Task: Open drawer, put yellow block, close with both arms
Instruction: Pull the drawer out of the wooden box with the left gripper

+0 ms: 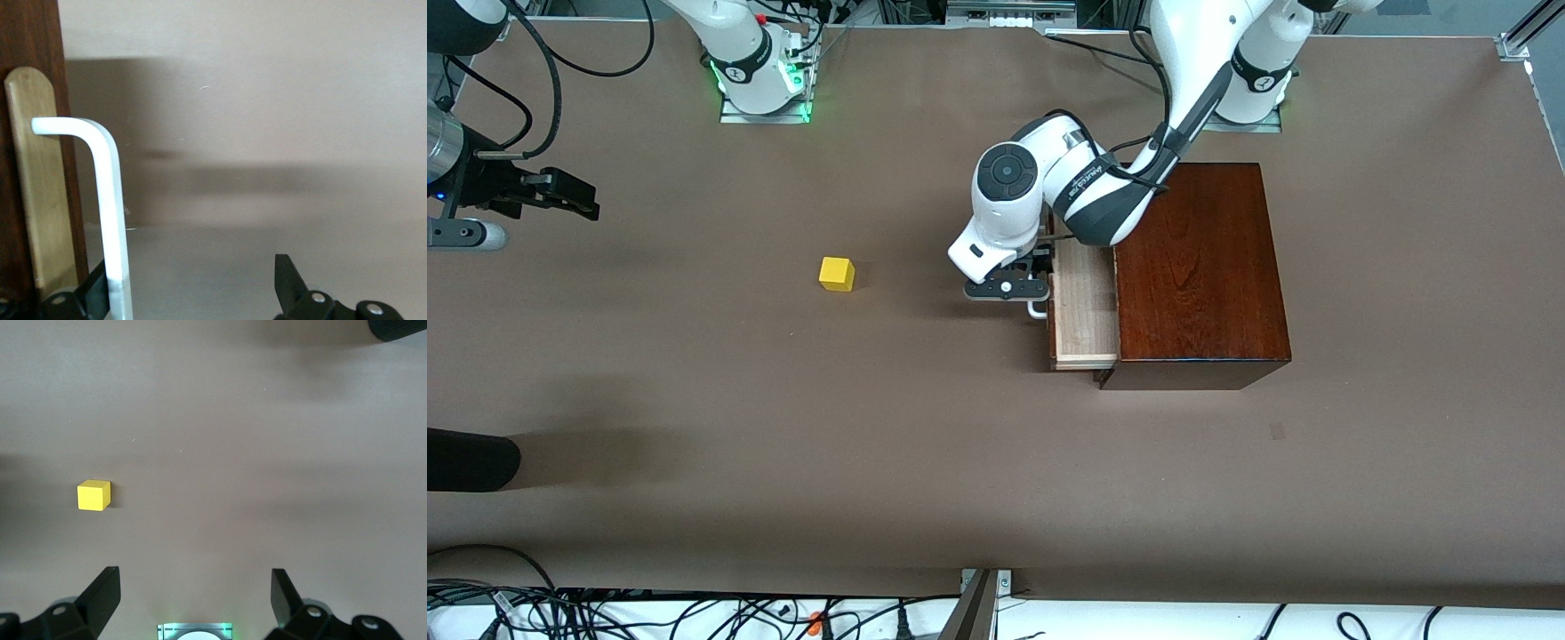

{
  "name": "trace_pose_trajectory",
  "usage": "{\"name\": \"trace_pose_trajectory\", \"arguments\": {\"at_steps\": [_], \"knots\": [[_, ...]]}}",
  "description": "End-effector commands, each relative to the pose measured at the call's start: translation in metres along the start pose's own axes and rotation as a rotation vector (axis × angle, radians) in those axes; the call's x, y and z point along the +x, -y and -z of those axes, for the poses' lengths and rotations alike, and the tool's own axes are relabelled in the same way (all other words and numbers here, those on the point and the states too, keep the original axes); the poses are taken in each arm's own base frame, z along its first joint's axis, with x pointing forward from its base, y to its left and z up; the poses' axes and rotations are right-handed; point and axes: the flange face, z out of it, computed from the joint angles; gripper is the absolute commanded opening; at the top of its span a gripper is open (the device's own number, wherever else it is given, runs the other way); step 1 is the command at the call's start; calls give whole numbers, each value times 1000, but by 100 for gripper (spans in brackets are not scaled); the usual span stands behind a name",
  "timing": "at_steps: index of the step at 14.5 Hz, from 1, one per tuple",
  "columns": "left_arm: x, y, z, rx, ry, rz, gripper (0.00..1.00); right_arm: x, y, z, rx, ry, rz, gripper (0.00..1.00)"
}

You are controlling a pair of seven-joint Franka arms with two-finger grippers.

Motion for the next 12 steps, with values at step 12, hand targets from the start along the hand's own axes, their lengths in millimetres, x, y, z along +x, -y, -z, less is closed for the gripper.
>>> {"name": "trace_pose_trajectory", "arguments": {"at_steps": [12], "knots": [[8,11,95,150,57,-6,100,-4,-2,3,12,-1,-3,100]]}}
